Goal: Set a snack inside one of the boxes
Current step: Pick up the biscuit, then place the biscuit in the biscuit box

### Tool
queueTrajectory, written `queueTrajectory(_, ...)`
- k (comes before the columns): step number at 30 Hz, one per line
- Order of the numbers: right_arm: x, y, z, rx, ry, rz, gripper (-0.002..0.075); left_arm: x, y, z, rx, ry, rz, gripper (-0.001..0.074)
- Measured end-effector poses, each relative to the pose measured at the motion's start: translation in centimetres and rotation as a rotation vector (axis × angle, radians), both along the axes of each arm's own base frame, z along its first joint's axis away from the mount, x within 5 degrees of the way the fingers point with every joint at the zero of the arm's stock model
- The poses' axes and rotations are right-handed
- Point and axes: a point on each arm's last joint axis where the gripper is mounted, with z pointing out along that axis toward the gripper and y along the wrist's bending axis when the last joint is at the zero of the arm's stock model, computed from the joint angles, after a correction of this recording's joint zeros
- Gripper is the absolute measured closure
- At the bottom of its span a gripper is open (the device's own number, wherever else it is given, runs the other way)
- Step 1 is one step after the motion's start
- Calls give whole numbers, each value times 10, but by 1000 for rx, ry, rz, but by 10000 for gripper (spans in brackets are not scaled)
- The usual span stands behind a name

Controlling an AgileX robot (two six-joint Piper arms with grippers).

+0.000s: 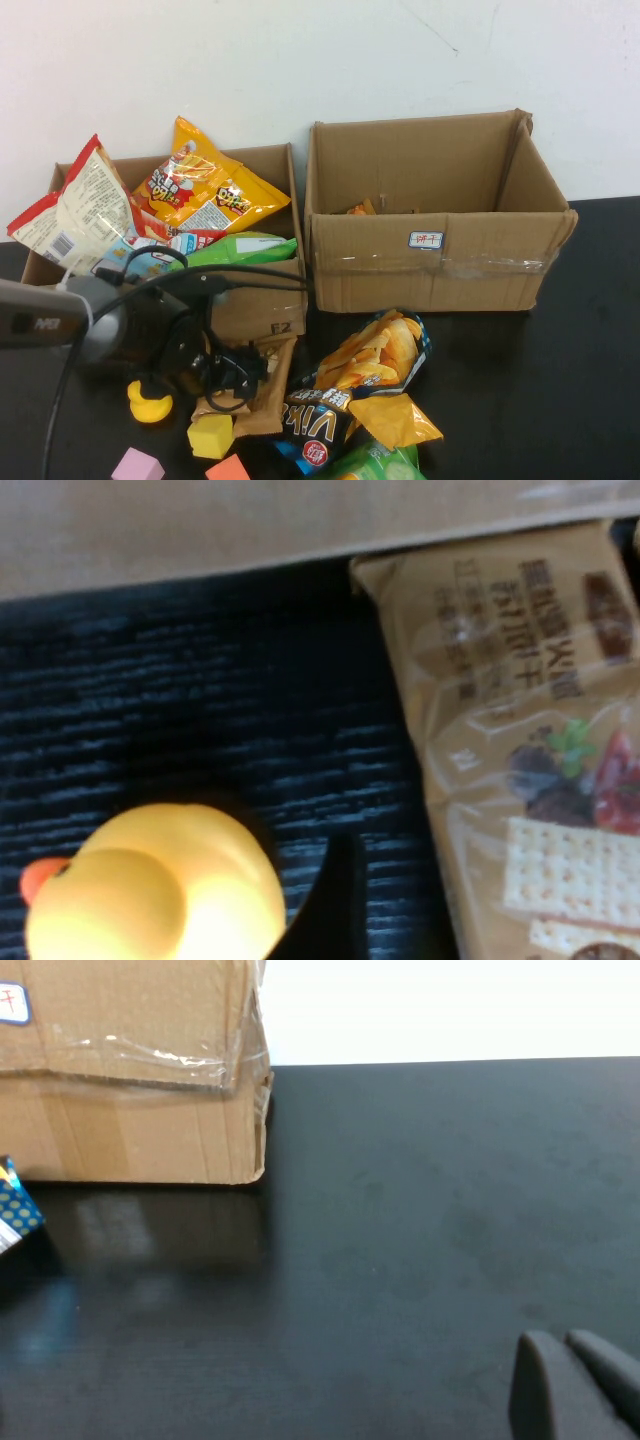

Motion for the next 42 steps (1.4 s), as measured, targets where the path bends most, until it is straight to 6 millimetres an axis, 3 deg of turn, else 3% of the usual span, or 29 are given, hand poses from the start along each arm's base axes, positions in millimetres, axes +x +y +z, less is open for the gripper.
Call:
queueTrajectory(6,0,0,0,0,0,0,727,-1,0,-11,5,29,14,73)
queueTrajectory(8,0,0,0,0,0,0,727,-1,0,-12,5,30,15,134)
queueTrajectory(11,0,0,0,0,0,0,727,-1,0,-12,8,29,11,286)
queueTrajectory(15,0,0,0,0,0,0,727,-1,1,-8,17,20,-3,302)
queueTrajectory(20,0,0,0,0,0,0,727,-9,-5,32,28,-41,-47,302)
queueTrajectory(26,0,0,0,0,0,0,727,-60,-16,98,41,-131,-190,302)
queueTrajectory(29,0,0,0,0,0,0,727,-85,-26,137,-16,-262,-271,302)
queueTrajectory(32,0,0,0,0,0,0,727,-97,-42,172,-130,-499,-391,302)
queueTrajectory(36,0,0,0,0,0,0,727,-90,-59,203,-285,-842,-550,302)
queueTrajectory(38,0,0,0,0,0,0,727,-77,-67,207,-324,-925,-577,302)
queueTrajectory(42,0,0,0,0,0,0,727,-31,-82,197,-329,-938,-541,302)
